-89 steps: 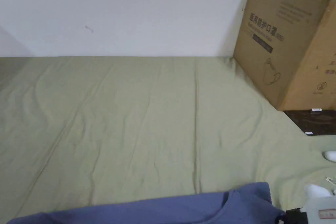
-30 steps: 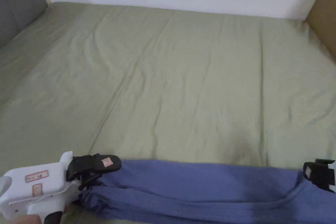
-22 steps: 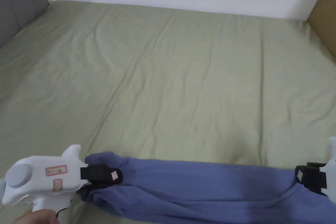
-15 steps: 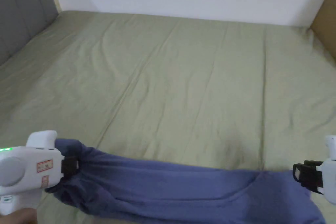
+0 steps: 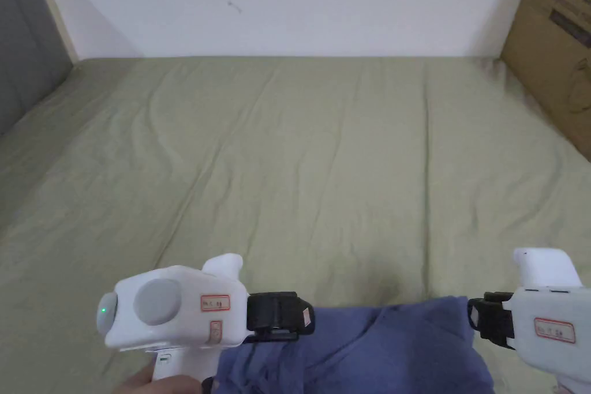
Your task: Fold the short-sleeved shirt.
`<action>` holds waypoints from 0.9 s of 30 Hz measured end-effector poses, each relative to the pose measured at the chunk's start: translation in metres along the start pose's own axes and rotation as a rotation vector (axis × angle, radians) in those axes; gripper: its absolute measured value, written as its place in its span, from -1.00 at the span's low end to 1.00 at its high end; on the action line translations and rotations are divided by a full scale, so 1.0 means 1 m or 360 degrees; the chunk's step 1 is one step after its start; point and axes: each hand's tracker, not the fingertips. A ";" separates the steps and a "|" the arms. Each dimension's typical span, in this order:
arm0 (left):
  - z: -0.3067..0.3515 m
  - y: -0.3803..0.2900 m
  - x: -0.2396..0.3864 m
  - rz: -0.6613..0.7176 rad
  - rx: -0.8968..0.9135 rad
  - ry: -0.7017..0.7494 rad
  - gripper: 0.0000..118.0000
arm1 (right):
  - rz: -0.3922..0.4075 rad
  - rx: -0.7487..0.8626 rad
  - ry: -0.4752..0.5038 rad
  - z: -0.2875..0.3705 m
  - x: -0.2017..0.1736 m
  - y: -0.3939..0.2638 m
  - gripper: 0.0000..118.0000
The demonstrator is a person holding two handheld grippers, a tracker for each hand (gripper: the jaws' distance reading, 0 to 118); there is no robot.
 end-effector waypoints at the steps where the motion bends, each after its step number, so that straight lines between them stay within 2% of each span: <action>1: -0.007 0.002 0.006 0.0011 -0.0005 -0.0034 0.98 | 0.0001 0.0000 -0.0001 0.001 0.001 -0.001 -1.00; 4: -0.007 0.006 0.018 0.0011 0.0012 -0.0004 0.96 | -0.0007 0.0007 0.0006 0.001 0.004 0.000 -1.00; 7: 0.015 0.012 0.011 -0.0038 0.0086 0.0130 0.48 | -0.0015 0.0029 0.0023 0.001 0.006 0.002 -1.00; 8: 0.025 0.013 0.007 -0.0055 0.0127 0.0194 0.48 | -0.0010 0.0031 0.0030 0.001 0.003 0.003 -1.00; 10: 0.043 0.012 -0.003 -0.0074 0.0201 0.0375 -0.62 | -0.0010 0.0035 0.0041 0.000 0.001 0.005 -1.00; 11: 0.048 0.009 -0.009 -0.0066 0.0204 0.0447 -0.93 | -0.0007 0.0036 0.0046 -0.001 0.001 0.006 -1.00; 12: 0.051 0.007 -0.014 -0.0055 0.0200 0.0475 -0.92 | 0.0000 0.0036 0.0051 -0.001 0.000 0.006 -1.00; 16: 0.036 -0.003 -0.036 -0.0002 0.0013 0.0326 -0.92 | 0.0010 0.0031 0.0068 -0.003 0.000 0.009 -1.00; 20: -0.009 -0.019 -0.021 -0.0025 -0.0224 0.0208 -0.92 | -0.0010 0.0013 0.0090 -0.002 0.001 0.008 -1.00; 22: -0.036 -0.027 -0.010 -0.0088 -0.0329 0.0232 -0.93 | -0.0013 0.0002 0.0093 -0.001 0.001 0.008 -1.00; 23: -0.046 -0.030 -0.007 -0.0129 -0.0331 0.0270 -0.94 | -0.0006 -0.0001 0.0083 -0.001 0.001 0.008 -1.00; 27: -0.052 -0.028 0.007 -0.0074 -0.0282 0.0171 -0.93 | 0.0024 0.0003 0.0064 0.003 0.001 0.008 -1.00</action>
